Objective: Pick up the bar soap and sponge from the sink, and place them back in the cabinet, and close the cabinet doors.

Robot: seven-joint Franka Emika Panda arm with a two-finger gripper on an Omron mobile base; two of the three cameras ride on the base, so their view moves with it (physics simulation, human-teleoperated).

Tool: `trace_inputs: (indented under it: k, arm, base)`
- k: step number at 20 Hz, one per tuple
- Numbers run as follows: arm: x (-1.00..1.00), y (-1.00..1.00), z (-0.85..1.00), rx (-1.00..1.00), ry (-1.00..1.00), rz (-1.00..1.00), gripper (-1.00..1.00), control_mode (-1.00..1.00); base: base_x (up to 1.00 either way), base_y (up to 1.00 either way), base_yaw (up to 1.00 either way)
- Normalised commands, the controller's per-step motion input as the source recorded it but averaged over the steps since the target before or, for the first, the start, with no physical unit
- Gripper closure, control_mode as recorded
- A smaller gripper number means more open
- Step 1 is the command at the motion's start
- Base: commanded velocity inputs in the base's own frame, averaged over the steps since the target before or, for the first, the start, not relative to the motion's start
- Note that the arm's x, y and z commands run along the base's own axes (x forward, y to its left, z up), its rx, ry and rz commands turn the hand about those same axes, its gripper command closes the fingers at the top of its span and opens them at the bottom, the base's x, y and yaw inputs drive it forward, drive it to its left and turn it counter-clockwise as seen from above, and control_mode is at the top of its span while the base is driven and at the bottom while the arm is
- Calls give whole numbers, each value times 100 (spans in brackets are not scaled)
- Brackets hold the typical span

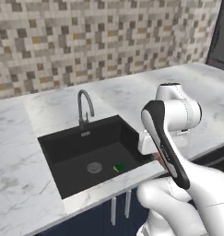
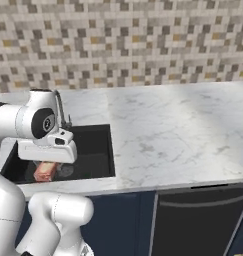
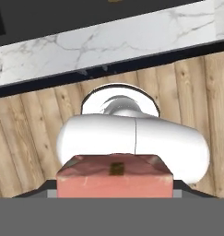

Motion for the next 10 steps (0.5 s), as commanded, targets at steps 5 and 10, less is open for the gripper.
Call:
trace_inputs:
  k: [5,10]
  arm:
    - [0,0,0,0,0,0,100,100]
    - [0,0,0,0,0,0,100,100]
  base:
    - [0,0,-43]
    - [0,0,-43]
